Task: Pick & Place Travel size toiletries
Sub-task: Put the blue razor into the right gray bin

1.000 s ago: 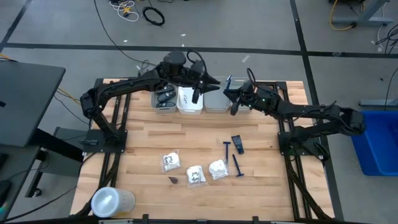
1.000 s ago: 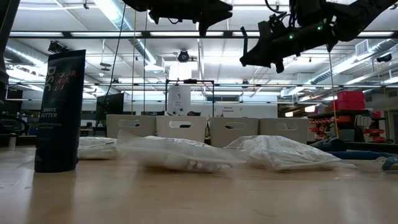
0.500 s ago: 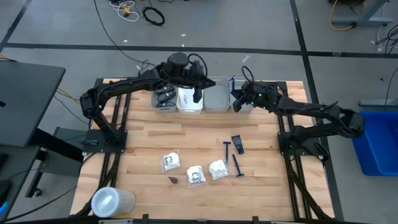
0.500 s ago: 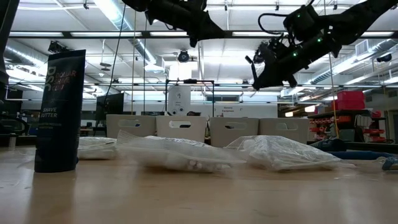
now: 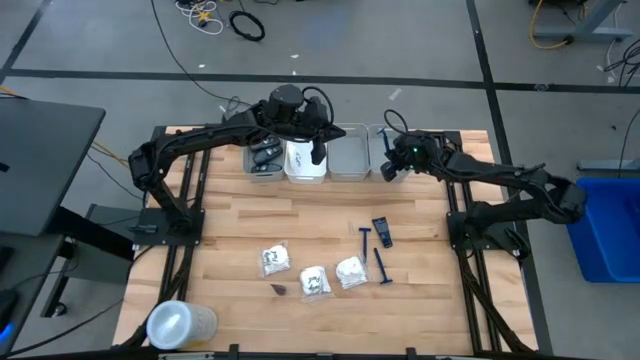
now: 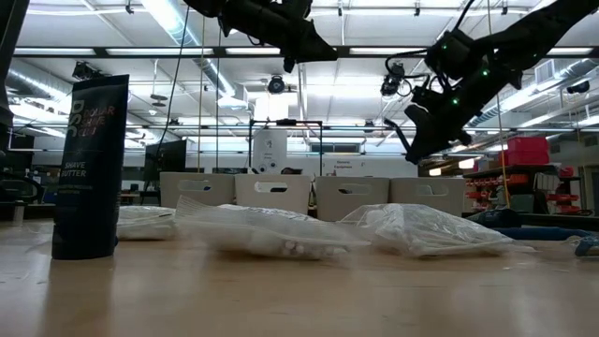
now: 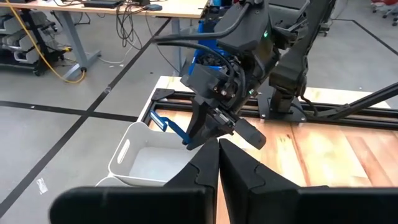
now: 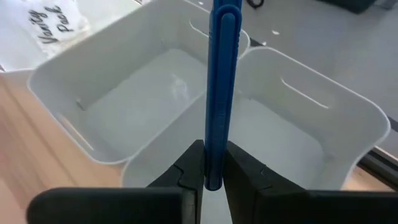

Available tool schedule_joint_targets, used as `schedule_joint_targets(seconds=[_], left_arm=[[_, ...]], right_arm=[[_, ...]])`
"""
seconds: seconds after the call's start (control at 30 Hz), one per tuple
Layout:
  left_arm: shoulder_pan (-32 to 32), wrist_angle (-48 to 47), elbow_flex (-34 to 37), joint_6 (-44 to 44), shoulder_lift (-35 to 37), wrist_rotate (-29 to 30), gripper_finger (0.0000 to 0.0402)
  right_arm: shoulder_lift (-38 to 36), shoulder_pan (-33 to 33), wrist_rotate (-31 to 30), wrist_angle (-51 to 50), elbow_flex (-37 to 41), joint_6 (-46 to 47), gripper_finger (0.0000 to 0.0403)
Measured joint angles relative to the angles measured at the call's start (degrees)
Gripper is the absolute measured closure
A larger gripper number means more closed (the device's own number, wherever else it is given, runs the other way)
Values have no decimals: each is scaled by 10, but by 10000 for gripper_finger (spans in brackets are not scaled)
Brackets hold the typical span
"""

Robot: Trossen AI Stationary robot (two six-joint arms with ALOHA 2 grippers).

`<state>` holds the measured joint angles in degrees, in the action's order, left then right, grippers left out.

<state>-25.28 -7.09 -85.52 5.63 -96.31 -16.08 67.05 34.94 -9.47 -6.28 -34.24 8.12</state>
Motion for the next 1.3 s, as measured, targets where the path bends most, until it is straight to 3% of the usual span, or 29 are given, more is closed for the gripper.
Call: schedule_joint_targets(seconds=[0.23, 0.87, 1.3], left_arm=[[0, 0, 0, 0, 0, 0, 393], [0, 0, 0, -4, 0, 0, 383], [0, 0, 0, -7, 0, 2, 386]], right_arm=[[4, 21, 0, -14, 0, 0, 353], [106, 38, 0, -5, 0, 7, 348], [106, 38, 1, 14, 0, 10, 265]])
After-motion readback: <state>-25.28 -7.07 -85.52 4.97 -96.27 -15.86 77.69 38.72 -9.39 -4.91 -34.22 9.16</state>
